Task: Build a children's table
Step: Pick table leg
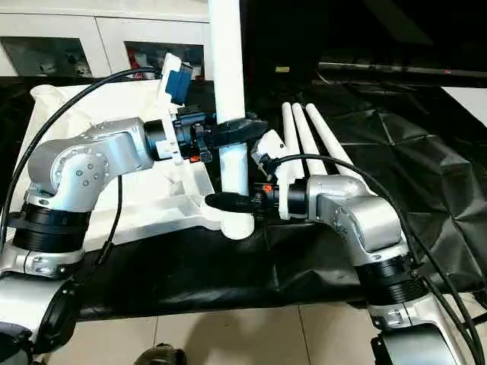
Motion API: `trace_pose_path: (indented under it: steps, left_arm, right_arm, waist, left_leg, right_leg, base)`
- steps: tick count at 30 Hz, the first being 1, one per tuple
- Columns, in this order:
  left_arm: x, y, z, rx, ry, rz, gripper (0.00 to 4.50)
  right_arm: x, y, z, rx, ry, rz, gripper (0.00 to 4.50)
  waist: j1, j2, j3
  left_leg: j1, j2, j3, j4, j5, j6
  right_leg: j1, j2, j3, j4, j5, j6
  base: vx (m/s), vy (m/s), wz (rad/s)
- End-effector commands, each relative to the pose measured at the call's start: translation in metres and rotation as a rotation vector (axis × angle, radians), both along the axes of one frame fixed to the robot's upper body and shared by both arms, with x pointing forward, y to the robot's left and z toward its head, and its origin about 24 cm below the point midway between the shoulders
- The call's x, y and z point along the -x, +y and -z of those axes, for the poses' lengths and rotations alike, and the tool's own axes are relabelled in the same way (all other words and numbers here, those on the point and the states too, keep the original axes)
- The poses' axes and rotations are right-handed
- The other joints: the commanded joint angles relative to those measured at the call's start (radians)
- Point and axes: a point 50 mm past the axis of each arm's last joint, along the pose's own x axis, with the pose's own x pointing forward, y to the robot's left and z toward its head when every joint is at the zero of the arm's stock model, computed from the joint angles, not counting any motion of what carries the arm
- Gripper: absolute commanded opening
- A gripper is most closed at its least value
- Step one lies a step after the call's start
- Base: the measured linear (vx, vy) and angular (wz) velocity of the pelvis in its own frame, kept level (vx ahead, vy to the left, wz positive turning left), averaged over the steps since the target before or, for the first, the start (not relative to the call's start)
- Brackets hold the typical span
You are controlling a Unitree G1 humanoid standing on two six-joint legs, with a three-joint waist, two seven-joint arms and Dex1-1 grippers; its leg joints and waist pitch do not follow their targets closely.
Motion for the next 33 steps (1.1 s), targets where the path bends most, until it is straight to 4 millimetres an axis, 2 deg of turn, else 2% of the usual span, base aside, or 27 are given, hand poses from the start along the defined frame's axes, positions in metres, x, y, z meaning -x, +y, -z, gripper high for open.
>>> trace_pose_path:
  steps: [1,5,6,10,11,13,14,16,19,20,22,23,24,25,26,27,28,29,30,31,32,33]
  left_arm:
    - [0.001,-0.003,-0.008,-0.003,-0.037,0.014,1.84]
    - [0.001,-0.002,-0.007,-0.004,-0.032,0.017,1.84]
    - [0.002,-0.002,-0.007,-0.013,-0.040,0.020,2.40]
    - [0.001,-0.004,-0.007,0.024,0.001,0.010,2.61]
    - [0.001,-0.004,-0.007,0.028,0.004,0.008,2.83]
    - [-0.002,-0.003,-0.012,0.136,-0.010,-0.026,2.91]
    - [-0.003,-0.002,-0.014,0.185,-0.029,-0.047,2.95]
    - [-0.004,0.000,-0.017,0.265,-0.069,-0.086,3.19]
    - [-0.003,0.001,-0.018,0.349,-0.073,-0.098,3.28]
    - [-0.002,0.002,-0.018,0.427,-0.056,-0.101,3.28]
    - [-0.001,0.002,-0.017,0.484,-0.047,-0.100,3.28]
    - [0.001,0.001,-0.016,0.523,-0.042,-0.090,3.28]
    - [0.002,0.000,-0.015,0.533,-0.043,-0.089,3.28]
    - [0.003,-0.001,-0.013,0.551,-0.040,-0.093,3.28]
    - [0.003,-0.001,-0.011,0.562,-0.031,-0.101,3.28]
    - [0.003,0.000,-0.008,0.567,-0.016,-0.114,3.28]
    - [0.003,0.000,-0.008,0.568,-0.016,-0.115,3.28]
    - [0.001,0.002,-0.005,0.549,-0.013,-0.148,3.28]
    - [-0.006,0.009,0.007,0.430,-0.021,-0.232,3.28]
    - [-0.009,0.011,0.012,0.363,-0.038,-0.266,3.28]
    - [-0.012,0.013,0.018,0.271,-0.063,-0.310,3.28]
    - [-0.018,0.021,0.035,0.025,-0.143,-0.382,3.28]
  right_arm:
    - [0.001,-0.001,-0.002,0.010,-0.002,-0.012,1.94]
    - [0.001,-0.001,-0.002,0.008,-0.004,-0.009,1.93]
    - [0.001,-0.001,-0.002,0.006,-0.008,-0.002,1.93]
    - [-0.002,0.000,-0.002,-0.018,-0.025,0.039,1.93]
    - [-0.002,0.000,-0.002,-0.020,-0.026,0.043,1.93]
    - [-0.005,0.002,-0.004,-0.070,-0.040,0.095,1.93]
    - [-0.006,0.002,-0.005,-0.096,-0.045,0.118,1.93]
    - [-0.008,0.003,-0.009,-0.148,-0.049,0.148,1.92]
    - [-0.008,0.003,-0.013,-0.207,-0.050,0.164,1.92]
    - [-0.008,0.003,-0.017,-0.256,-0.050,0.177,1.92]
    - [-0.009,0.003,-0.021,-0.303,-0.050,0.193,1.92]
    - [-0.010,0.002,-0.025,-0.348,-0.053,0.212,1.92]
    - [-0.010,0.002,-0.026,-0.362,-0.054,0.223,1.92]
    - [-0.012,0.001,-0.027,-0.383,-0.057,0.249,1.92]
    - [-0.014,0.000,-0.027,-0.393,-0.063,0.275,1.92]
    - [-0.017,-0.003,-0.027,-0.393,-0.078,0.324,1.92]
    - [-0.017,-0.003,-0.027,-0.393,-0.078,0.327,1.92]
    - [-0.021,-0.005,-0.025,-0.376,-0.095,0.383,1.92]
    - [-0.031,-0.013,-0.020,-0.321,-0.148,0.516,1.92]
    - [-0.032,-0.016,-0.019,-0.299,-0.162,0.545,1.92]
    - [-0.035,-0.019,-0.016,-0.268,-0.182,0.584,1.92]
    - [-0.037,-0.025,-0.010,-0.223,-0.189,0.631,1.92]
  waist:
    - [-0.001,-0.004,-0.079]
    - [-0.001,-0.004,-0.079]
    - [-0.001,-0.004,-0.079]
    - [-0.001,-0.004,-0.079]
    - [-0.002,-0.004,-0.079]
    - [-0.001,-0.002,-0.079]
    - [-0.002,-0.005,-0.079]
    - [0.002,-0.001,-0.081]
    - [0.001,-0.002,-0.080]
    - [-0.001,0.000,-0.080]
    - [0.001,-0.002,-0.081]
    - [0.001,0.001,-0.081]
    - [0.001,0.000,-0.081]
    - [0.000,0.000,-0.080]
    - [-0.001,0.005,-0.080]
    - [-0.002,0.003,-0.079]
    - [-0.004,0.009,-0.078]
    - [-0.003,0.007,-0.079]
    - [-0.003,0.012,-0.078]
    - [-0.009,0.011,-0.076]
    - [-0.010,0.009,-0.076]
    - [-0.010,0.011,-0.075]
  left_leg:
    - [0.041,0.053,-0.019,-0.059,-0.135,-0.011]
    - [0.041,0.053,-0.019,-0.059,-0.134,-0.009]
    - [0.042,0.053,-0.019,-0.059,-0.135,-0.009]
    - [0.041,0.053,-0.019,-0.059,-0.137,-0.013]
    - [0.042,0.053,-0.020,-0.059,-0.137,-0.013]
    - [0.040,0.053,-0.019,-0.059,-0.140,-0.015]
    - [0.038,0.053,-0.019,-0.059,-0.139,-0.011]
    - [0.039,0.054,-0.021,-0.058,-0.139,-0.009]
    - [0.040,0.054,-0.021,-0.061,-0.141,-0.006]
    - [0.038,0.053,-0.020,-0.060,-0.146,-0.004]
    - [0.039,0.054,-0.019,-0.059,-0.149,0.000]
    - [0.039,0.054,-0.020,-0.059,-0.154,-0.001]
    - [0.040,0.054,-0.020,-0.060,-0.153,0.000]
    - [0.039,0.055,-0.021,-0.062,-0.157,-0.003]
    - [0.040,0.056,-0.021,-0.063,-0.168,-0.011]
    - [0.041,0.055,-0.021,-0.064,-0.173,-0.015]
    - [0.042,0.056,-0.022,-0.066,-0.186,-0.027]
    - [0.044,0.055,-0.022,-0.067,-0.198,-0.034]
    - [0.043,0.056,-0.024,-0.068,-0.201,-0.043]
    - [0.046,0.054,-0.024,-0.073,-0.223,-0.063]
    - [0.048,0.054,-0.026,-0.075,-0.235,-0.075]
    - [0.047,0.053,-0.028,-0.078,-0.242,-0.082]
  right_leg:
    - [0.039,-0.085,0.041,-0.071,-0.016,-0.223]
    - [0.040,-0.085,0.041,-0.071,-0.014,-0.225]
    - [0.039,-0.085,0.041,-0.071,-0.016,-0.225]
    - [0.039,-0.085,0.041,-0.071,-0.020,-0.229]
    - [0.039,-0.085,0.041,-0.070,-0.018,-0.230]
    - [0.039,-0.087,0.041,-0.071,-0.016,-0.234]
    - [0.040,-0.089,0.042,-0.074,-0.009,-0.241]
    - [0.041,-0.090,0.040,-0.071,0.000,-0.240]
    - [0.041,-0.085,0.040,-0.071,0.002,-0.227]
    - [0.041,-0.088,0.041,-0.073,0.008,-0.235]
    - [0.041,-0.088,0.040,-0.073,0.011,-0.245]
    - [0.040,-0.087,0.040,-0.073,0.003,-0.242]
    - [0.041,-0.087,0.040,-0.073,0.005,-0.241]
    - [0.040,-0.086,0.040,-0.074,-0.004,-0.236]
    - [0.038,-0.087,0.040,-0.076,-0.017,-0.230]
    - [0.038,-0.086,0.040,-0.077,-0.024,-0.227]
    - [0.037,-0.085,0.041,-0.079,-0.037,-0.217]
    - [0.038,-0.085,0.041,-0.080,-0.049,-0.209]
    - [0.036,-0.087,0.041,-0.080,-0.057,-0.203]
    - [0.030,-0.083,0.041,-0.085,-0.093,-0.182]
    - [0.032,-0.083,0.043,-0.088,-0.132,-0.146]
    - [0.033,-0.084,0.044,-0.093,-0.157,-0.125]
  base:
    - [0.000,0.000,0.00]
    - [0.000,0.000,0.00]
    - [0.000,0.000,0.00]
    - [0.000,0.000,0.00]
    - [0.000,0.000,0.00]
    - [0.000,0.000,0.00]
    - [0.000,0.000,0.00]
    - [0.000,0.000,0.00]
    - [0.000,0.000,0.00]
    - [0.000,0.000,0.00]
    - [0.000,0.000,0.00]
    - [0.000,0.000,0.00]
    - [0.000,0.000,0.00]
    - [0.000,0.000,0.00]
    - [0.000,0.000,0.00]
    - [0.000,0.000,0.00]
    - [0.000,0.000,0.00]
    - [0.000,0.000,0.00]
    - [0.000,0.000,0.00]
    - [0.000,0.000,0.00]
    - [0.000,0.000,0.00]
    - [0.000,0.000,0.00]
